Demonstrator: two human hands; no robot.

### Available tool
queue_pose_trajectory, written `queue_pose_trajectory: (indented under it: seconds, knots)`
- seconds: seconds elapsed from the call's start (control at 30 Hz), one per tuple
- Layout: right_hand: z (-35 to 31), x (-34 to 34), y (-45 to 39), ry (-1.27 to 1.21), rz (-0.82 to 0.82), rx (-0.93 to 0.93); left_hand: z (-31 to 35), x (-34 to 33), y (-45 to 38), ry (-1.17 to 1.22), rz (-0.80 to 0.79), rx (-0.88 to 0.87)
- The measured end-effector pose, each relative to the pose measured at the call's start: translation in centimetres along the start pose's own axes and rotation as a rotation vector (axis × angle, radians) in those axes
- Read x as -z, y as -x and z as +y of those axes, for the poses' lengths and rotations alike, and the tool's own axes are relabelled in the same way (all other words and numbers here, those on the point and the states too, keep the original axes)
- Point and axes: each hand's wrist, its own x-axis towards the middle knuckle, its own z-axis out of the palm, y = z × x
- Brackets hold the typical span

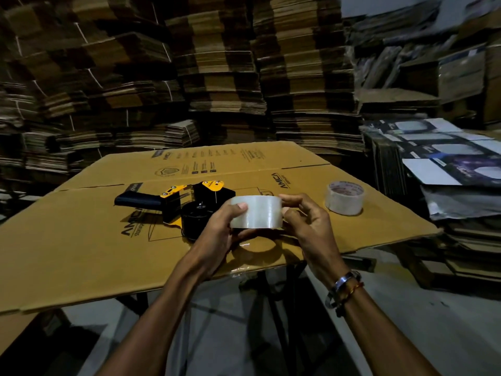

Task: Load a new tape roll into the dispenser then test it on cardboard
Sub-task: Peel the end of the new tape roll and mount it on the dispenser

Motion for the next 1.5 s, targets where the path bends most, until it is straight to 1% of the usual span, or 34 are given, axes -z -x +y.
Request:
queue_pose_trajectory:
  seconds: [0.13,0.2,0.6,0.67,0.77,0.87,1.07,1.3,1.43,1.5]
  knots:
    - [-0.20,-0.20,0.20,-0.021,-0.010,-0.013,-0.31,0.29,-0.26,-0.169,-0.017,0.011]
    - [-0.26,-0.26,0.25,-0.029,-0.007,-0.013,-0.48,0.47,-0.41,-0.188,-0.028,0.008]
    - [0.09,-0.05,-0.37,-0.081,0.001,-0.036,-0.28,0.36,-0.28,-0.155,-0.022,0.000]
    - [0.11,0.13,-0.40,-0.089,-0.031,-0.046,-0.41,0.31,-0.37,-0.134,-0.001,-0.006]
    - [-0.13,0.28,-0.31,-0.066,-0.129,-0.075,-0.67,0.57,-0.55,-0.062,-0.001,-0.009]
    - [-0.40,0.32,-0.18,-0.028,-0.202,-0.075,-0.73,0.59,-0.75,-0.049,0.018,-0.011]
    - [-0.57,0.42,-0.12,-0.069,-0.216,-0.071,-0.76,0.64,-0.83,-0.028,0.006,0.005]
    - [-0.58,0.45,0.02,-0.075,-0.221,-0.043,-0.40,0.03,-0.46,-0.012,0.060,0.030]
    - [-0.51,0.36,0.04,-0.059,-0.214,-0.010,-0.16,0.18,-0.21,0.067,0.026,0.059]
    - [-0.59,0.11,0.07,-0.046,-0.196,0.004,-0.23,0.30,-0.28,0.081,0.043,0.052]
